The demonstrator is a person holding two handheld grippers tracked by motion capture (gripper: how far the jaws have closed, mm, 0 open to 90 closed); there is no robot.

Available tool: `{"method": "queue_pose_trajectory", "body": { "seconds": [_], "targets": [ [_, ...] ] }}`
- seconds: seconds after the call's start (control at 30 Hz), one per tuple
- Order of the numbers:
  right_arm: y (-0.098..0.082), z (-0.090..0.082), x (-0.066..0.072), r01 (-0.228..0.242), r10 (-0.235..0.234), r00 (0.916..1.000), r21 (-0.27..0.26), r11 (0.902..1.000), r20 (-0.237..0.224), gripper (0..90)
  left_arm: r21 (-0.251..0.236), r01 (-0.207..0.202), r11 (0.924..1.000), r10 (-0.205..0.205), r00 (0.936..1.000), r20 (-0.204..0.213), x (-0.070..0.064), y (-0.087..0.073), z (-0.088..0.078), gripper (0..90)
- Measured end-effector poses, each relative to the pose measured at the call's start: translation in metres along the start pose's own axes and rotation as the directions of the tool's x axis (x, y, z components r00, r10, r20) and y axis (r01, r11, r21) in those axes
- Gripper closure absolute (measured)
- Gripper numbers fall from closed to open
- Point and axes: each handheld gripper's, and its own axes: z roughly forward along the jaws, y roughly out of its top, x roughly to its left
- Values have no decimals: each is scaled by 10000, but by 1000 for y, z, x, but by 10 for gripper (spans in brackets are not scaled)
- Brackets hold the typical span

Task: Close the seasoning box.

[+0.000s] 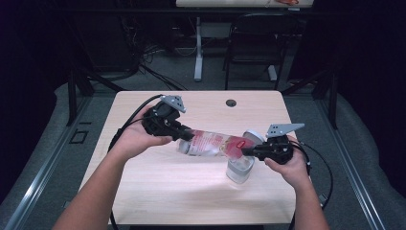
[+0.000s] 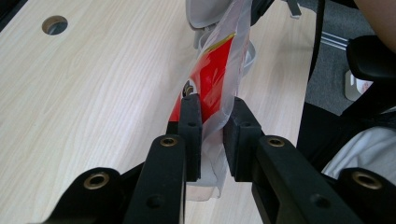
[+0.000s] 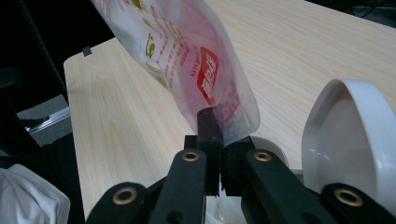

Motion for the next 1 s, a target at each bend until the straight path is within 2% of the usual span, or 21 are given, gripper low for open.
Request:
{"method": "queue_pose_trajectory", "body": {
  "seconds": [0.4, 0.53, 1.0],
  "targets": [
    [-1, 0, -2, -62, 62, 10000, -10, 10000, -52, 890, -17, -15, 10000, 15, 10000, -29, 0, 3, 0, 788],
    [-3, 1, -4, -159, 158, 9997, -79, 9998, -206, 889, 0, -83, 10000, 83, 10000, -36, -1, 4, 0, 787],
    [-3, 1, -3, -141, 141, 9999, 6, 9999, -91, 889, -48, -127, 9999, 127, 9999, 18, -2, 9, 0, 790]
  ]
}}
